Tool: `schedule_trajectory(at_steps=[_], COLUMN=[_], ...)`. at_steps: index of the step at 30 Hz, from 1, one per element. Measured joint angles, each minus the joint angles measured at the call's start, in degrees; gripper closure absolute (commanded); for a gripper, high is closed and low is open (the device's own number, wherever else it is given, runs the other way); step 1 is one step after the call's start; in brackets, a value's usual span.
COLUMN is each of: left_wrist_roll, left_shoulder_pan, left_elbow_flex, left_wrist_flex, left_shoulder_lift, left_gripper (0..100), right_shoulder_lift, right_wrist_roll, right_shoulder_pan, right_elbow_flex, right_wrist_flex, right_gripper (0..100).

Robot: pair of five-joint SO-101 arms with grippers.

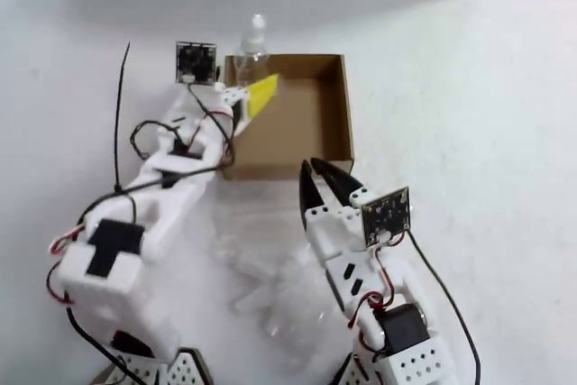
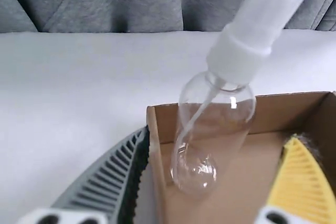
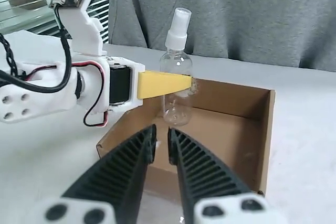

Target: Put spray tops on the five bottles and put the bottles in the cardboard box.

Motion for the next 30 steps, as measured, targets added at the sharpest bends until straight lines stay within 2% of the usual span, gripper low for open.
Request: schedule_trajectory(at_steps=[2, 9, 16, 20, 24, 27, 30], left_wrist_roll=[-0.18, -0.18, -0.18, -0.18, -0.18, -0.18, -0.18], left_shoulder_pan=[0.00, 0.00, 0.00, -1.32, -4.84, -7.74, -9.05], left_elbow_flex=[2.90, 11.60, 24.88, 30.68, 34.29, 37.19, 40.53], left_wrist_flex=[0.09, 10.29, 16.44, 24.97, 37.89, 47.12, 53.54], left_shoulder_lift=[-3.43, -17.41, -35.34, -46.86, -59.43, -69.10, -78.95], left_gripper=[63, 63, 63, 64, 64, 73, 88], right_shoulder_lift=[0.00, 0.00, 0.00, 0.00, 0.00, 0.00, 0.00], right_wrist_roll=[0.00, 0.00, 0.00, 0.00, 0.18, 4.48, 10.55], right_shoulder_pan=[0.00, 0.00, 0.09, 0.09, 0.09, 0.18, 0.09], right_elbow_flex=[0.00, 0.00, 0.00, 0.00, -0.44, -3.96, -8.88], right_wrist_flex=[0.00, 0.00, 0.00, 0.00, -1.93, -1.23, 2.90], right_gripper=[98.2, 98.2, 98.2, 98.2, 98.2, 98.2, 98.2])
